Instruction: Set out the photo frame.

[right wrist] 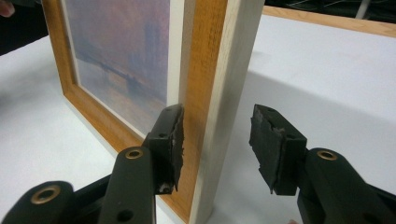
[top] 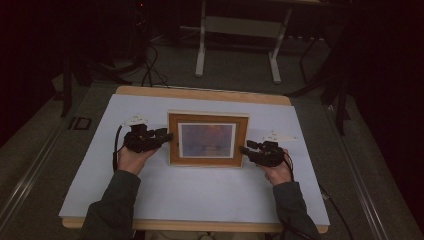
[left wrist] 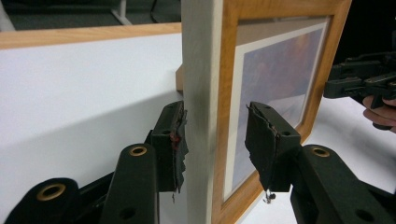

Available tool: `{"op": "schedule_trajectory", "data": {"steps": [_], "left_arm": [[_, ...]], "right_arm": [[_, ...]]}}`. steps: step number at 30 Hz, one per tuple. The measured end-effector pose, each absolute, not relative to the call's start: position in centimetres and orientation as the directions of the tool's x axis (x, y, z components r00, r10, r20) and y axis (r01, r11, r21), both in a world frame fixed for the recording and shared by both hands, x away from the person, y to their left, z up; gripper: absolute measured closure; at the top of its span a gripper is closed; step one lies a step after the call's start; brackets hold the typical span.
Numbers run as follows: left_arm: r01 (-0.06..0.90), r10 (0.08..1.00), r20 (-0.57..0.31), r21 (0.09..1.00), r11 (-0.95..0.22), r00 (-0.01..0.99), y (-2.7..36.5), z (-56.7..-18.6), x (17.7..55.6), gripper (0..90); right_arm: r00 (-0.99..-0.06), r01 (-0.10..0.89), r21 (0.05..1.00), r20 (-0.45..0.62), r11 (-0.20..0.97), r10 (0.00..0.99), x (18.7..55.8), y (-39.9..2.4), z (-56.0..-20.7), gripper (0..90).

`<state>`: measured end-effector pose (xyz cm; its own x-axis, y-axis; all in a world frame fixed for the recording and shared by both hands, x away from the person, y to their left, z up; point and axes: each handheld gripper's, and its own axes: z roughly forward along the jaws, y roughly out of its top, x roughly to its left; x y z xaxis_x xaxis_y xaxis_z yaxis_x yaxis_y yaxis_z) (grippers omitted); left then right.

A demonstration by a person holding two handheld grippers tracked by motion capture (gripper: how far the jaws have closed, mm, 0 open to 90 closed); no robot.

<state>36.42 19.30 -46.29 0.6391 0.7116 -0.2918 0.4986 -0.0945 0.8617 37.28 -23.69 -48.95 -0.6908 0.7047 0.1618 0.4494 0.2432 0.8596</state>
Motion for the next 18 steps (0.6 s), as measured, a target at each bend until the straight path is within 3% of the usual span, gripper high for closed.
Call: {"op": "schedule_trajectory", "data": {"steps": [18], "left_arm": [[0.464, 0.816, -0.175, 0.877, -0.125, 0.550, 21.4, -46.0, 33.0, 59.5]], "right_arm": [[-0.623, 0.474, 0.844, 0.120, 0.251, 0.773, 35.6, -26.9, -48.8, 55.0]]}}
